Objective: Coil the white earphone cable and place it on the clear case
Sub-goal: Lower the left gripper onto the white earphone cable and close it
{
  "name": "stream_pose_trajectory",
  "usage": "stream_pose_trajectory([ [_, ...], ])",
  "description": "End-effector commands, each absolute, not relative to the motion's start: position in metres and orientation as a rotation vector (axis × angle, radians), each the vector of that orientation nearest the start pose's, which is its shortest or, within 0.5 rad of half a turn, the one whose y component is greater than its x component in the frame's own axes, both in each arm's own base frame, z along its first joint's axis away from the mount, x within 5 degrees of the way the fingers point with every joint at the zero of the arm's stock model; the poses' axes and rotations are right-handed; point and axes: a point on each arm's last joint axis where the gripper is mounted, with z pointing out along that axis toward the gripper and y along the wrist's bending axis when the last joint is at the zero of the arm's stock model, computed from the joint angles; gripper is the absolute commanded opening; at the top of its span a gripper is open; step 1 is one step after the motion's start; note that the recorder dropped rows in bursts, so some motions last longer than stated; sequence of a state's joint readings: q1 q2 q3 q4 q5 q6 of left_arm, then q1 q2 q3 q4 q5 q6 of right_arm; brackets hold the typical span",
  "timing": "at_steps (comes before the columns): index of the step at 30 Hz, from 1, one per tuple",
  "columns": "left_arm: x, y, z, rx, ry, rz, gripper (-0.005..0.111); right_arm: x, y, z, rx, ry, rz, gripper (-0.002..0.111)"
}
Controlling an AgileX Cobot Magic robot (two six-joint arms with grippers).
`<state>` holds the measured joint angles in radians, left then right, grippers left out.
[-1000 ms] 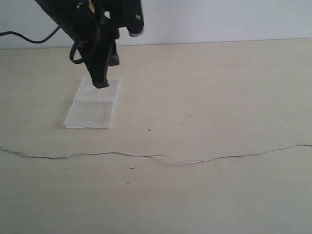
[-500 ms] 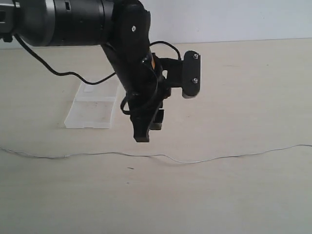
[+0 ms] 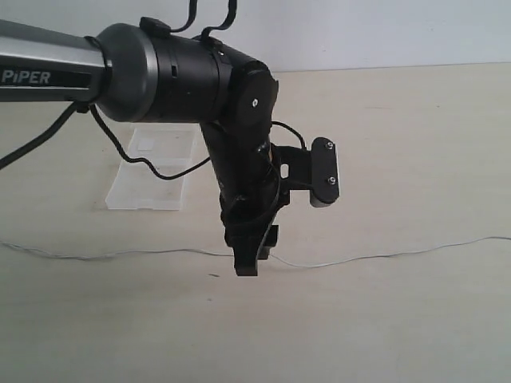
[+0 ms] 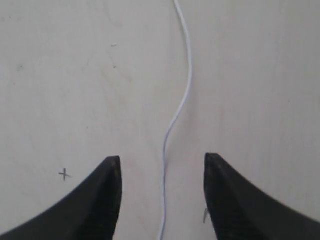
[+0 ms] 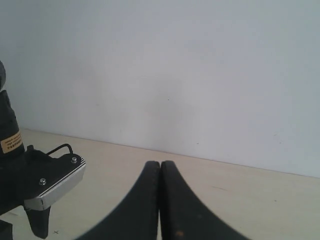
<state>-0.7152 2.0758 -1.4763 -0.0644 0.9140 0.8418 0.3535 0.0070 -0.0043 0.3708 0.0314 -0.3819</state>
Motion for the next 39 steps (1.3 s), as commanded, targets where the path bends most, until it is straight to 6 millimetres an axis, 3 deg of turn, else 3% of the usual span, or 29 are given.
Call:
stream_pose_trajectory([
  [1,0.309,-0.279,0.151,2.064,2.154,-0.087,0.05,0.053,0.02,0.211,-0.287,1.482,0.265,0.0],
  [8,0.311,-0.28,0.133,2.088,2.178,-0.089,0.05,0.053,0.02,0.211,-0.284,1.483,0.268,0.0],
  [39,0.31,-0.28,0.112,2.125,2.228,-0.099,0.05,0.053,0.02,0.211,-0.286,1.483,0.266,0.0],
])
